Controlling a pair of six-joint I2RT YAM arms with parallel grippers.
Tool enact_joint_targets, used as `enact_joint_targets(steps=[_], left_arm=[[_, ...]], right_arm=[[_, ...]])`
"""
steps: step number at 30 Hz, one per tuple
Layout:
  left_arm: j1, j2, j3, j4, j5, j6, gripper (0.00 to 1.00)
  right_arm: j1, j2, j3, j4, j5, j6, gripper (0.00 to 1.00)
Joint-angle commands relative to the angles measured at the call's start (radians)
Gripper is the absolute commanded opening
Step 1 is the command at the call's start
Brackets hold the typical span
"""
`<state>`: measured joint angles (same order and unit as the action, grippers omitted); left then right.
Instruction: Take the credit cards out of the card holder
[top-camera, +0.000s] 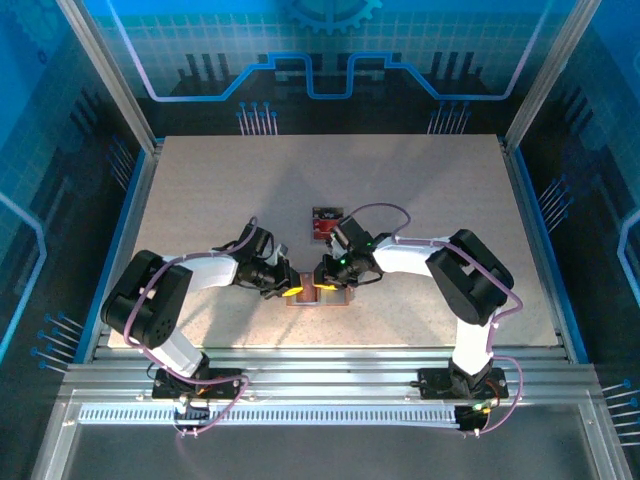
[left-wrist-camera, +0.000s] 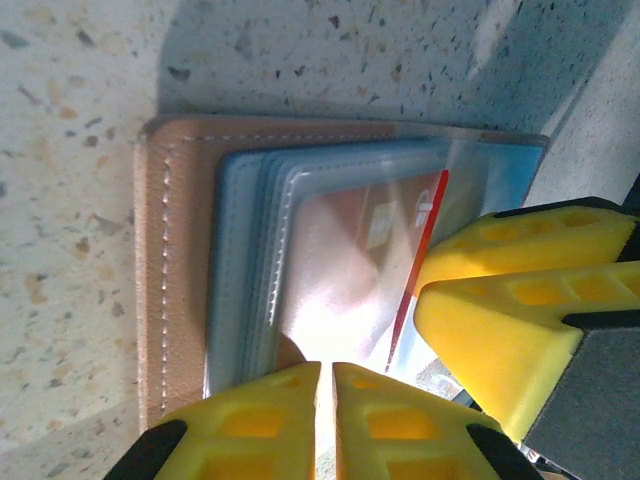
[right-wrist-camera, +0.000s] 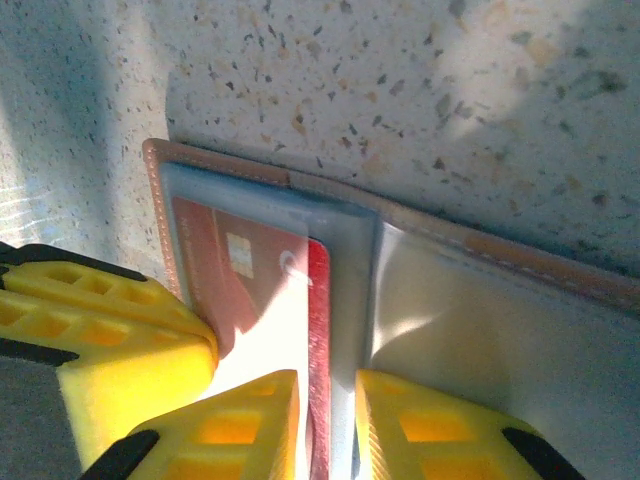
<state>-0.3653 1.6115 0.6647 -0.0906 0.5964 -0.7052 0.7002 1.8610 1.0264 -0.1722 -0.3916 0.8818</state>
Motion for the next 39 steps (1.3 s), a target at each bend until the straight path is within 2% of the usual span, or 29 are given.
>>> enact_joint_targets(steps=[1,11,39], left_arm=[[0.010,-0.017,-0.020,-0.036,-0.016,0.001,0.12],[0.012,-0.032,-0.002,-0.049,-0.016,0.002,0.12],[0.012,-0.015,-0.007,-0.038,-0.015,-0.002,0.12]], right_arm=[[0.011,-0.035,0.001,-0.056,0.028,-0.019,0.22],[0.018,-0.043,-0.043,0.109,-0.082,0.069,0.22],[0.020,0.028,-0.057,0.154,-0.105,0.080,0.21]])
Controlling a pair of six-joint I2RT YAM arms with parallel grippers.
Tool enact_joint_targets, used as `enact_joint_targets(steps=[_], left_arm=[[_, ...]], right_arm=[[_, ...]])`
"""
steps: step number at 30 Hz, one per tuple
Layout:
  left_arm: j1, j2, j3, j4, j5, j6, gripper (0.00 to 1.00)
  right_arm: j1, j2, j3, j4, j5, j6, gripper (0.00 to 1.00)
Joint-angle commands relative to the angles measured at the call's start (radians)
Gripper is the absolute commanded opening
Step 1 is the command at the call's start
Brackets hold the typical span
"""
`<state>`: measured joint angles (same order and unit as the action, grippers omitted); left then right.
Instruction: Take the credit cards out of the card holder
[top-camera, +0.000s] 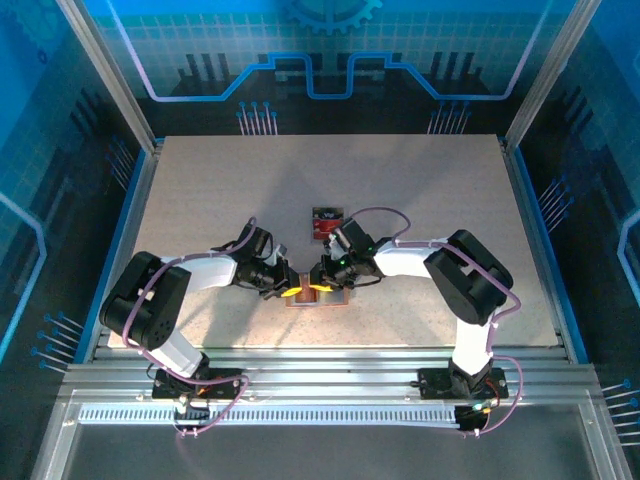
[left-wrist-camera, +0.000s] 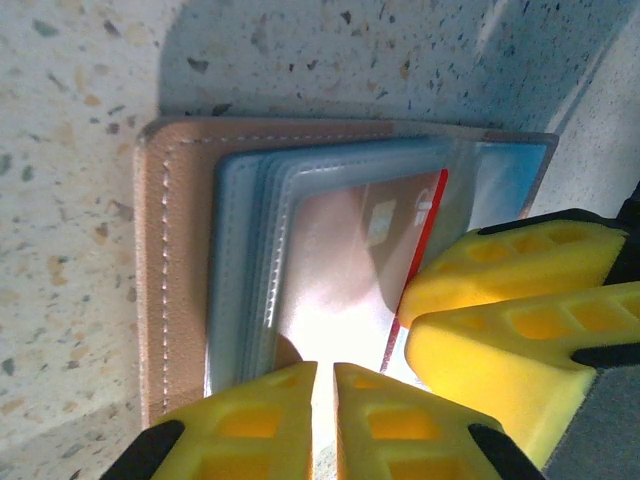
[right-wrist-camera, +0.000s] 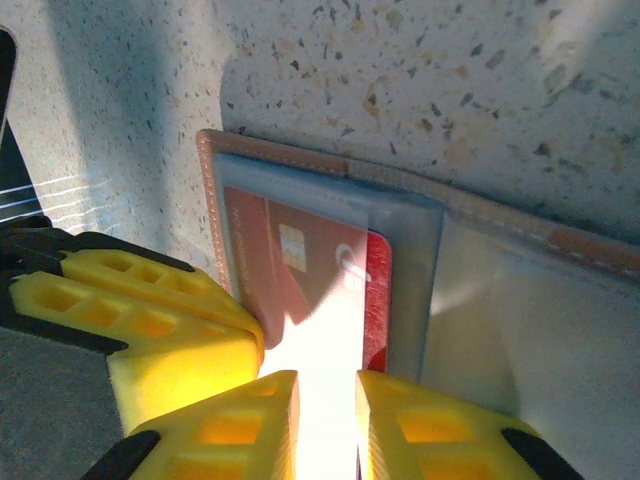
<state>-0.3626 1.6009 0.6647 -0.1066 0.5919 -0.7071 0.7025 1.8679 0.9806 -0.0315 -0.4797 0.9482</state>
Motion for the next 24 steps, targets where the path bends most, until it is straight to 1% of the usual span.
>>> enact_joint_targets(steps=[1,7,15,24], left_arm=[[0.009,-0.005,-0.007,-0.024,-0.010,0.000,0.12],[0.010,-0.007,-0.006,-0.025,-0.010,0.001,0.12],[0.011,-0.005,-0.006,-0.026,-0.014,0.001,0.15],[0.011,-0.005,-0.006,-0.028,-0.014,0.002,0.15]], right_arm=[[0.018,0.020,-0.011,0.012,-0.017,0.011,0.21],[0.018,0.027,-0.002,-0.033,0.004,-0.006,0.21],[0.020,-0.002,0.028,-0.168,0.081,-0.066,0.21],[0.020,-0.011,0.043,-0.200,0.105,-0.082,0.21]])
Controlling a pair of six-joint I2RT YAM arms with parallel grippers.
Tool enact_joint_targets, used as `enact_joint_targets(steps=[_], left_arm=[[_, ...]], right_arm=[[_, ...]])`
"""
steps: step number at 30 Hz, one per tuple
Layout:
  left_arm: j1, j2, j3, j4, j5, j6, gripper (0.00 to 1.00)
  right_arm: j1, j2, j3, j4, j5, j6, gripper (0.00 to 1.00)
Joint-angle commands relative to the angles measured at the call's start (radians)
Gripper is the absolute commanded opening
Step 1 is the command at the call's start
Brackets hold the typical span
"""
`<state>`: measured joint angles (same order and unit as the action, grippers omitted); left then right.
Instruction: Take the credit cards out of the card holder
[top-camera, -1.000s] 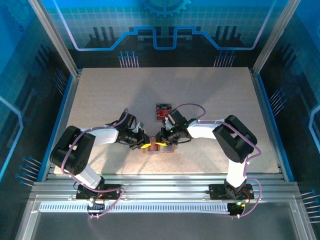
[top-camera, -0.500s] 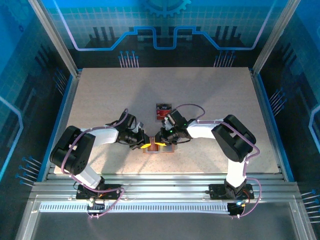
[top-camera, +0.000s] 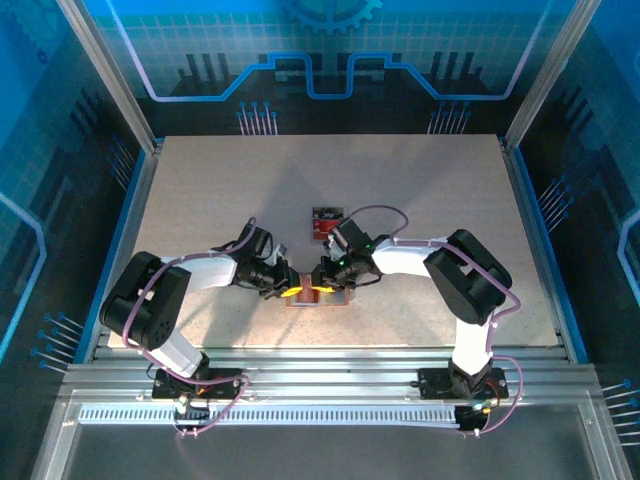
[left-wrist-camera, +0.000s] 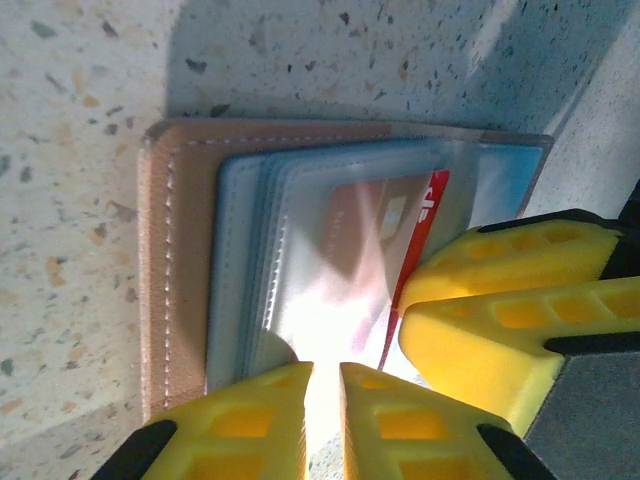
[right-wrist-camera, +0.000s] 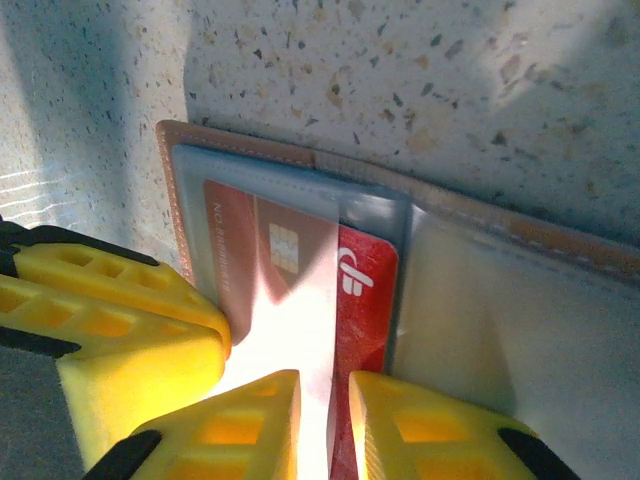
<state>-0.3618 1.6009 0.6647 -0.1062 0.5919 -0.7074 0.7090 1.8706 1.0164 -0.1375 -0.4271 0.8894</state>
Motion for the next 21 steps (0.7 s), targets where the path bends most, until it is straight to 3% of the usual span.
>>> enact_joint_targets(steps=[1,21], left_arm=[[0.011,-0.007,-0.006,-0.028,-0.013,0.002,0.15],[0.011,-0.012,0.010,-0.042,-0.012,0.002,0.14]], right_arm=[[0.014,-0.017,0.009,-0.098,0.054,-0.026,0.21],[0.007,-0.021,0.033,-0.104,0.065,-0.043,0.21]])
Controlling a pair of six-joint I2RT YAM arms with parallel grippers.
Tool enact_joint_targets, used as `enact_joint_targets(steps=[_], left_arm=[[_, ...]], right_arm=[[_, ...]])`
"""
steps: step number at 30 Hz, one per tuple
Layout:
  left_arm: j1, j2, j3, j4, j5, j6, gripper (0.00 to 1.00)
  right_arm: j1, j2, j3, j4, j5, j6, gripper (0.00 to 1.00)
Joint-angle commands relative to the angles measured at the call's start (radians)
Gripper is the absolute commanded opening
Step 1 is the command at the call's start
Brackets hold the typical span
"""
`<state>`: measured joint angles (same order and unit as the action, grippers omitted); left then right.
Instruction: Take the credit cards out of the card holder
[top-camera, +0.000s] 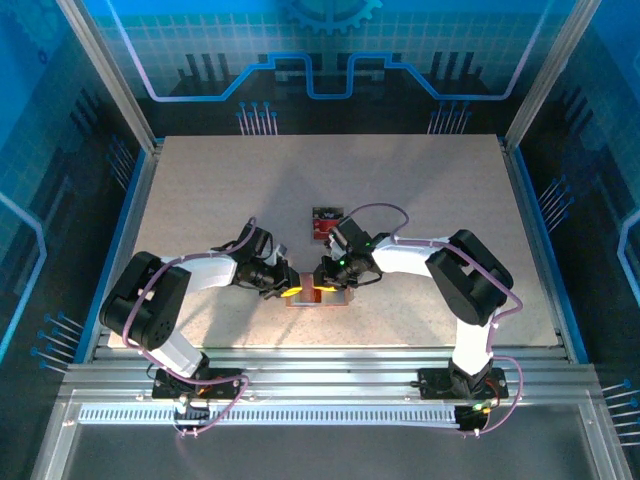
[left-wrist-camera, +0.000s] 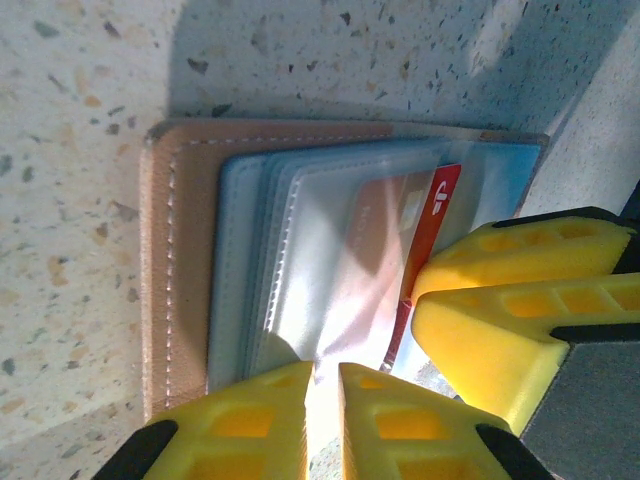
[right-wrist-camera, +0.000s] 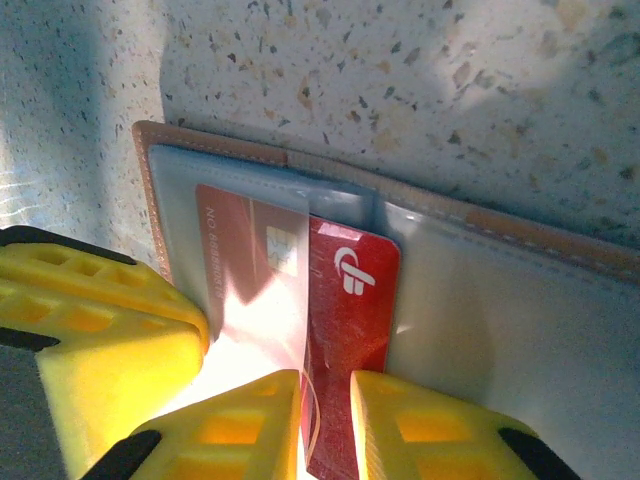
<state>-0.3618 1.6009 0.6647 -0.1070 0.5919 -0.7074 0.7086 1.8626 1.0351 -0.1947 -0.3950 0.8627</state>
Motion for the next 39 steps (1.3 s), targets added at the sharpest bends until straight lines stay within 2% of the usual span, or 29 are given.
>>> enact_joint_targets(steps=[1,8,23,33,39], left_arm=[[0.011,-0.012,0.013,-0.045,-0.012,0.007,0.14],[0.011,-0.026,0.043,-0.099,-0.039,0.034,0.13],[0.011,-0.003,0.060,-0.166,-0.089,0.089,0.10],[0.011,0.010,0.050,-0.163,-0.092,0.091,0.10],[0.011,0.016,0.050,-0.161,-0.092,0.092,0.10]], right_arm=[[0.006,-0.016,0.015,-0.048,0.035,-0.016,0.21],[0.004,-0.059,0.003,-0.030,0.023,-0.005,0.21],[-0.038,-0.077,-0.129,0.174,-0.090,0.079,0.22],[-0.054,-0.055,-0.150,0.210,-0.122,0.085,0.22],[-0.054,-0.058,-0.150,0.171,-0.096,0.062,0.22]])
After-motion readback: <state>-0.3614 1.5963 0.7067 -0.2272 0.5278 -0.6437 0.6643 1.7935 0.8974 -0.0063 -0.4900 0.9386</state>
